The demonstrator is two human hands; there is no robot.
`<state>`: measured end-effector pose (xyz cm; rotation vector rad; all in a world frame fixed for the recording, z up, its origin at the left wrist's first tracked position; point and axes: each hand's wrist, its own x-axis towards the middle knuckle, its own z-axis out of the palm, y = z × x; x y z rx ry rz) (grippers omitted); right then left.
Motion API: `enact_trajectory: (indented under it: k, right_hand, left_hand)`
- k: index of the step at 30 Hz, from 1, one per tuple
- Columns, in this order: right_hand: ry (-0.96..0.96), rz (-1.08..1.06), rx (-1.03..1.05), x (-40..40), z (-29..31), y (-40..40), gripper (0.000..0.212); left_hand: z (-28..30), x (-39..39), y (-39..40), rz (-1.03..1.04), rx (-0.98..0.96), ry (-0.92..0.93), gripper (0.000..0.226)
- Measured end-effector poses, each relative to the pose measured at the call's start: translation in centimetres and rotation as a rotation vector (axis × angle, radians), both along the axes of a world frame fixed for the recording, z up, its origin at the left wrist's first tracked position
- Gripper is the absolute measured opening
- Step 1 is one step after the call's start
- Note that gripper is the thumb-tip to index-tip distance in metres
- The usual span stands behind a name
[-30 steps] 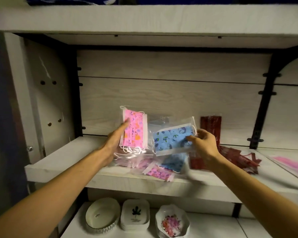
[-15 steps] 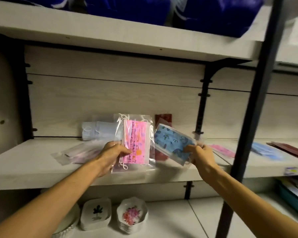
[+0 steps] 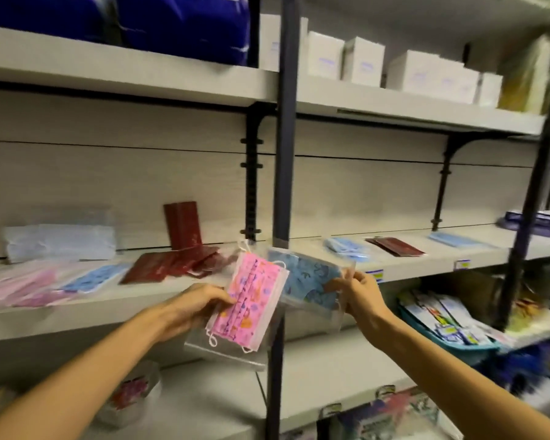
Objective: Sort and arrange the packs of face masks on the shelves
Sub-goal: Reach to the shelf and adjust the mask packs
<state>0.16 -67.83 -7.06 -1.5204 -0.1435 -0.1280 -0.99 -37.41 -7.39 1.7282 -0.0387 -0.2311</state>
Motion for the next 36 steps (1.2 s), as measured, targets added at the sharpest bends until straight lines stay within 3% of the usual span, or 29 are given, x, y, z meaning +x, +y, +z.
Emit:
enact_trajectory:
  k: [5,13,16,20,24,26,29,33,36]
  right_hand:
    - [0.038,-0.085,0.047,-0.3,-0.8,-6.7,0.016]
    - [0.062,-0.111,0.061,4.0,-1.2,-12.0,0.015]
    - [0.065,-0.13,0.1,6.7,-1.5,-13.1,0.016]
    - [0.076,-0.14,0.096,11.1,-1.4,-13.9,0.011]
    - [0.072,-0.102,0.08,16.6,-0.2,-14.6,0.014]
    - [0.049,-0.098,0.058,19.4,0.7,-14.8,0.024]
    - [0.02,-0.082,0.077,22.5,1.4,-14.3,0.014]
    - [0.035,0.01,0.052,25.4,1.1,-14.1,0.012]
    - [0.042,0.046,0.05,26.8,1.1,-15.0,0.021]
  left_hand:
    - [-0.8,1.0,-8.2,-0.039,0.069,0.035,0.026]
    - [-0.2,5.7,-15.6,0.171,0.058,-0.035,0.019]
    - [-0.8,8.6,-18.2,0.248,0.047,-0.064,0.031]
    - [-1.0,13.2,-19.8,0.361,0.121,-0.238,0.085]
    - [0.5,18.0,-20.0,0.483,0.165,-0.25,0.099]
    - [0.9,19.7,-19.9,0.488,0.33,-0.279,0.093]
    - [0.8,21.3,-19.9,0.555,0.636,-0.34,0.079]
    - [-0.5,23.4,-19.6,0.549,0.915,-0.365,0.085]
    - [-0.8,24.8,-19.2,0.523,1.099,-0.331,0.069]
